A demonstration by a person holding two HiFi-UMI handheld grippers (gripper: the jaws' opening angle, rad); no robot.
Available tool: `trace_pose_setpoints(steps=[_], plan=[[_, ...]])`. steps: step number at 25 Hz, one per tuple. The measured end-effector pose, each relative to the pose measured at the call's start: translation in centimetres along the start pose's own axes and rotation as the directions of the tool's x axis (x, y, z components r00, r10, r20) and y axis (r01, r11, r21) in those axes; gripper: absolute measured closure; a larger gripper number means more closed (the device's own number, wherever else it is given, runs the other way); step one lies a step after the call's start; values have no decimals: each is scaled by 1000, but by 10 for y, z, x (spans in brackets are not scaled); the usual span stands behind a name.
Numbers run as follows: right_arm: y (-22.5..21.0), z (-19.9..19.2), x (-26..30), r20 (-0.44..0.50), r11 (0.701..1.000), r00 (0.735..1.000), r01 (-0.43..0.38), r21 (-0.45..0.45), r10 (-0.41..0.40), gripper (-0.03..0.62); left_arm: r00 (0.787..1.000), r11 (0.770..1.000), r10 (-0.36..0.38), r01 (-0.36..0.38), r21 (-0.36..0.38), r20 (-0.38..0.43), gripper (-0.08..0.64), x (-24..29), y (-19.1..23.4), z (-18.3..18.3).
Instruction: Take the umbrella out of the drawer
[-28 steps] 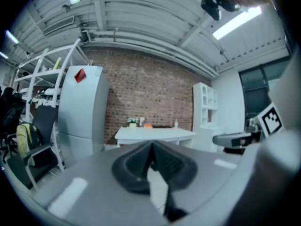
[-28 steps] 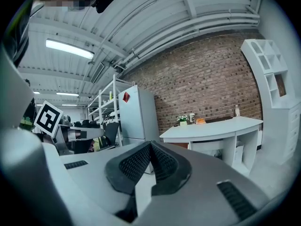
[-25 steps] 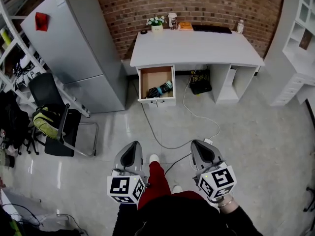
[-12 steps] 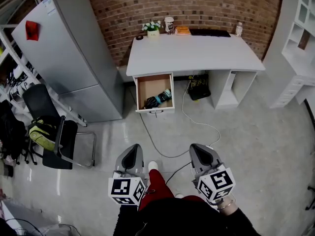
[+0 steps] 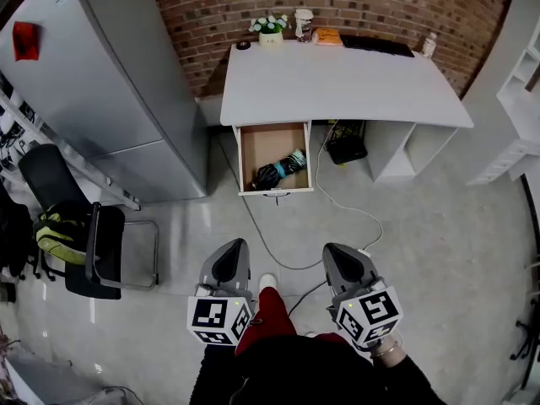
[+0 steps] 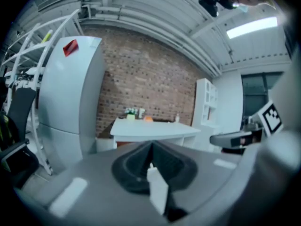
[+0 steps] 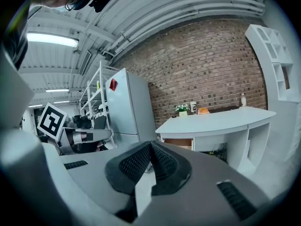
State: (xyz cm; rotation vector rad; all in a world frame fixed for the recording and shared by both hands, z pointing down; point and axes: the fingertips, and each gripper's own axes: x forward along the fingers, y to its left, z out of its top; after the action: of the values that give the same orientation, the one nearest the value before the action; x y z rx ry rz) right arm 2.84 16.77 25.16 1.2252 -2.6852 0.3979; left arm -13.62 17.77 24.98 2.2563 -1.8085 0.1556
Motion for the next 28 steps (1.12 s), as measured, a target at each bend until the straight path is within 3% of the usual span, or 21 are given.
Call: trace_pose_setpoints(steps=[12, 21, 28], plan=[[15, 16, 122, -67, 999, 997, 48, 13, -47, 594, 993, 994, -107, 106, -19, -55, 555, 81, 88, 9], [0, 9, 153, -103, 990, 986, 135, 30, -131, 594, 988, 992, -128, 126, -24, -92, 555, 119, 122, 0], [-30, 4, 160, -121, 977, 974, 200, 68, -191, 594, 979, 988, -152, 151, -14, -133, 555, 152, 123, -4]])
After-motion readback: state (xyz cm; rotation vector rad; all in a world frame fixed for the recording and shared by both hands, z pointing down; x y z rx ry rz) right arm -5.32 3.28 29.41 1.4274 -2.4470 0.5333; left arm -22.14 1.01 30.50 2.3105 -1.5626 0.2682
